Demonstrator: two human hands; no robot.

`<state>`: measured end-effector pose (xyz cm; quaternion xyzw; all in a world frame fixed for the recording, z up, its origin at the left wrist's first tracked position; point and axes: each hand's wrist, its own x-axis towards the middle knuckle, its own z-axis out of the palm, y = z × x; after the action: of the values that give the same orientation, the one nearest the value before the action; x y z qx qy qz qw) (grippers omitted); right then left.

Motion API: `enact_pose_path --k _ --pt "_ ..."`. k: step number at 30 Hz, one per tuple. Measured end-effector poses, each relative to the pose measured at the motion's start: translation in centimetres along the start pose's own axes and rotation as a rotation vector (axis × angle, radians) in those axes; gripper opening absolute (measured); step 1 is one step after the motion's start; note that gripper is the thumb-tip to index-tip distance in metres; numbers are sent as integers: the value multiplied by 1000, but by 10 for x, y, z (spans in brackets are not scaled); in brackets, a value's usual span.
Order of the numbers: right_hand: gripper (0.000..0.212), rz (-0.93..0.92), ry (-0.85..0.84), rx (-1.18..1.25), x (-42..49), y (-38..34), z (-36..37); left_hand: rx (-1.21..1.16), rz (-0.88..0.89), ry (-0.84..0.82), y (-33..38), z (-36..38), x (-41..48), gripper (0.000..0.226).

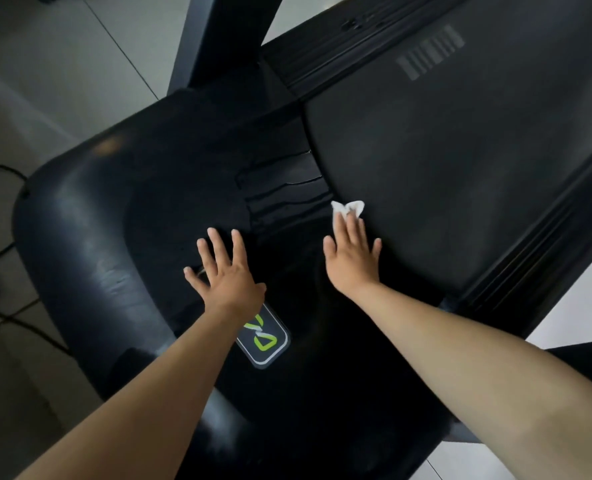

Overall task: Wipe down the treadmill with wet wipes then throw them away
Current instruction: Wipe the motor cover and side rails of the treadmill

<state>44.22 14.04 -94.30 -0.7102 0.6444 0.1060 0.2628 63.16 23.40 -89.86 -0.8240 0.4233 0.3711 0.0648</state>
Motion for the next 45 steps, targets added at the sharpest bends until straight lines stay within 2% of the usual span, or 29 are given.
enact_pose_path --k 4,6,12,15,18,20,22,24,27,30,34,36,38,40,42,45 --pt "61 161 -35 78 12 -18 -5 5 -2 -4 0 -1 0 108" --pt "60 150 -42 109 14 -40 -4 15 1 -1 -2 -2 -1 108" --pt "60 -331 -71 34 -9 -78 11 97 -40 26 -1 -16 0 124" --pt "59 -427 -52 -59 -8 -60 12 162 -53 -8 -1 -24 6 132" --pt "58 -180 38 5 11 -38 4 147 -61 -34 -4 -25 10 137" --pt "58 -3 32 97 28 -28 -4 98 -53 -44 -8 -23 11 138" --pt "60 80 -11 127 43 -26 -12 80 -45 -52 -9 -23 13 139" --pt "62 79 -36 115 50 -34 -14 82 -50 -64 -9 -25 14 140" --pt "62 -64 -22 61 43 -55 -7 89 -66 -77 -7 -26 15 143" --pt "61 -337 -11 -35 18 -73 8 93 -68 -76 -8 -26 15 143" --pt "61 -685 -132 -97 -10 -74 22 90 -74 -77 -8 -26 16 141" --pt "60 -765 -123 -121 -10 -68 21 89 -75 -79 -9 -27 16 141" --pt "59 -660 -46 -122 1 -63 19 80 -72 -80 -9 -27 16 142" --pt "58 -416 23 -75 16 -58 12 81 -74 -92 -10 -27 16 143" --pt "59 -215 19 -22 30 -55 5 82 -75 -107 -10 -28 15 142" --pt "61 -141 0 -13 29 -59 5 70 -69 -108 -10 -29 16 142"
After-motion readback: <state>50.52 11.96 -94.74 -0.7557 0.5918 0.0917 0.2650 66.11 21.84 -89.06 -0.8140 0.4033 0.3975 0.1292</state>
